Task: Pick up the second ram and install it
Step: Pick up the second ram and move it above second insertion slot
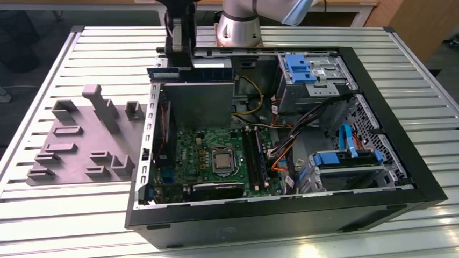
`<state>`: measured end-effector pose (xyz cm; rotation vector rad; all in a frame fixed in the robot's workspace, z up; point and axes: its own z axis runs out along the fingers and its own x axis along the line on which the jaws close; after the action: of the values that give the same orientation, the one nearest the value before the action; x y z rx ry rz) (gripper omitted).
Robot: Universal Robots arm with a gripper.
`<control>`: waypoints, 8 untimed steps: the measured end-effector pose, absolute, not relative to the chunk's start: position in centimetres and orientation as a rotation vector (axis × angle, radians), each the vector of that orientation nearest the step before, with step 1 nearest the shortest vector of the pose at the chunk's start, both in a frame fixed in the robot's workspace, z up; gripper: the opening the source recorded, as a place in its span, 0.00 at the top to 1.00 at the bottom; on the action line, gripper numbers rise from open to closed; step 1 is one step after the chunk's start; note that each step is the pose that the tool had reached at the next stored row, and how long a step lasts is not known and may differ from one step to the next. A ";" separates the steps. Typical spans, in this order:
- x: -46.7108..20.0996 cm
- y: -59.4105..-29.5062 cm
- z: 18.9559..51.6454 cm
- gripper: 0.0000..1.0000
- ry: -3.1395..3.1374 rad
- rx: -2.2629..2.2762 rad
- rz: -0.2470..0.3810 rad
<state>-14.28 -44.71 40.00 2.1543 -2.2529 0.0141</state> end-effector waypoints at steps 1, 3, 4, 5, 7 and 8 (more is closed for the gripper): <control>-14.0 -44.7 40.0 0.86 -2.253 2.154 0.014; -13.6 -44.7 40.0 0.86 -2.253 2.154 0.014; -13.3 -44.7 40.0 0.86 -2.253 2.154 0.014; -13.1 -44.7 40.0 0.86 -2.253 2.154 0.014; -12.5 -44.7 40.0 0.86 -2.253 2.154 0.014; -12.3 -44.7 40.0 0.86 -2.253 2.154 0.013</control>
<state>-12.27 -44.71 40.01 2.1541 -2.2525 0.0135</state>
